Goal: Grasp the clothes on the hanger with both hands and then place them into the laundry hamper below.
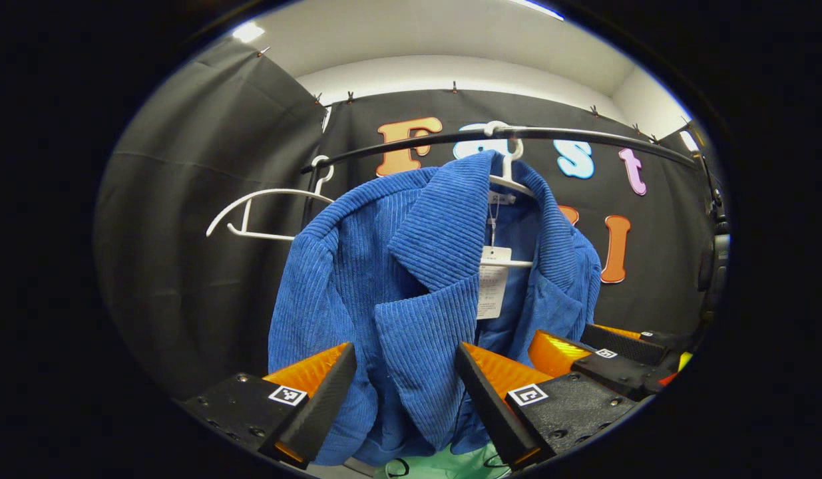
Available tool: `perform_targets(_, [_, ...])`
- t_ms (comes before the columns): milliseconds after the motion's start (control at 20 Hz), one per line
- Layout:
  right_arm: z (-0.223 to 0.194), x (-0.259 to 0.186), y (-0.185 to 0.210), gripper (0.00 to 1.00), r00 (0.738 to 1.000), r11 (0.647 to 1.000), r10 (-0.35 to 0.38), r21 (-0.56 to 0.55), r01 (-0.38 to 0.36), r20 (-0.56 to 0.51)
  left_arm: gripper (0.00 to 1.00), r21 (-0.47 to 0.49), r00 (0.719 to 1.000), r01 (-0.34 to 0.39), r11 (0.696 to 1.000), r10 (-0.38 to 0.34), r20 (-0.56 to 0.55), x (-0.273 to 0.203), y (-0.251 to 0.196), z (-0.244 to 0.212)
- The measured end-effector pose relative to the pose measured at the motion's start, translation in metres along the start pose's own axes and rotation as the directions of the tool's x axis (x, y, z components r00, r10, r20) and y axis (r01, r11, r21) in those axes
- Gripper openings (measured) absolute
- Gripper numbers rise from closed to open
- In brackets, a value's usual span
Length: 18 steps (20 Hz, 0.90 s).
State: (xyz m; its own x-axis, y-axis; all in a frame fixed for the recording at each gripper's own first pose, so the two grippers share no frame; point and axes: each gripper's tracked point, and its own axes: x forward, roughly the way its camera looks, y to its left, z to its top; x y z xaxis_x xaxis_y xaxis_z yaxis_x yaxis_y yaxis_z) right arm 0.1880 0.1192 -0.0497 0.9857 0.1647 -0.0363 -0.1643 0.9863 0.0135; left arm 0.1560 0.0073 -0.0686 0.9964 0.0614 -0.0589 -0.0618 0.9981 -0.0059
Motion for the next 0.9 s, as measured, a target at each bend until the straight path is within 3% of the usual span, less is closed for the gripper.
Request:
perform_targets(250, [-0.002, 0.029, 0.002, 0.97, 1.0, 0.999, 0.02, -0.031, -0.021, -0.006, 0.95, 0.001, 1.0, 0.003, 1.0, -0.003, 0.006, 0.018, -0.003, -0.003])
perform_targets(350, [-0.001, 0.035, 0.005, 0.78, 0.999, 0.998, 0.046, -0.035, -0.046, -0.004, 0.89, 0.005, 1.0, 0.016, 1.0, -0.016, 0.011, 0.022, -0.008, -0.003])
perform_targets(550, [-0.002, 0.035, 0.005, 0.39, 0.995, 0.995, 0.099, 0.004, -0.099, -0.013, 0.41, 0.005, 1.0, 0.022, 1.0, -0.022, 0.011, 0.023, -0.003, -0.001])
perform_targets(650, [0.002, 0.032, -0.001, 0.2, 0.993, 0.992, 0.117, 0.041, -0.116, -0.006, 0.17, -0.009, 1.0, -0.013, 1.0, 0.013, 0.021, 0.02, 0.009, 0.004])
perform_targets(700, [0.005, 0.028, -0.003, 0.22, 0.991, 0.989, 0.135, 0.067, -0.134, -0.003, 0.05, -0.006, 1.0, -0.008, 1.0, 0.008, 0.019, 0.017, 0.012, 0.005])
perform_targets(750, [0.007, 0.025, -0.004, 0.09, 0.987, 0.983, 0.158, 0.094, -0.157, -0.006, 0.05, -0.003, 1.0, -0.003, 1.0, 0.003, 0.014, 0.013, 0.014, 0.007])
perform_targets(900, [0.016, 0.014, -0.011, 0.09, 0.975, 0.959, 0.222, 0.179, -0.218, -0.004, 0.01, -0.027, 0.999, 0.039, 0.999, -0.039, 0.004, -0.001, 0.013, 0.014])
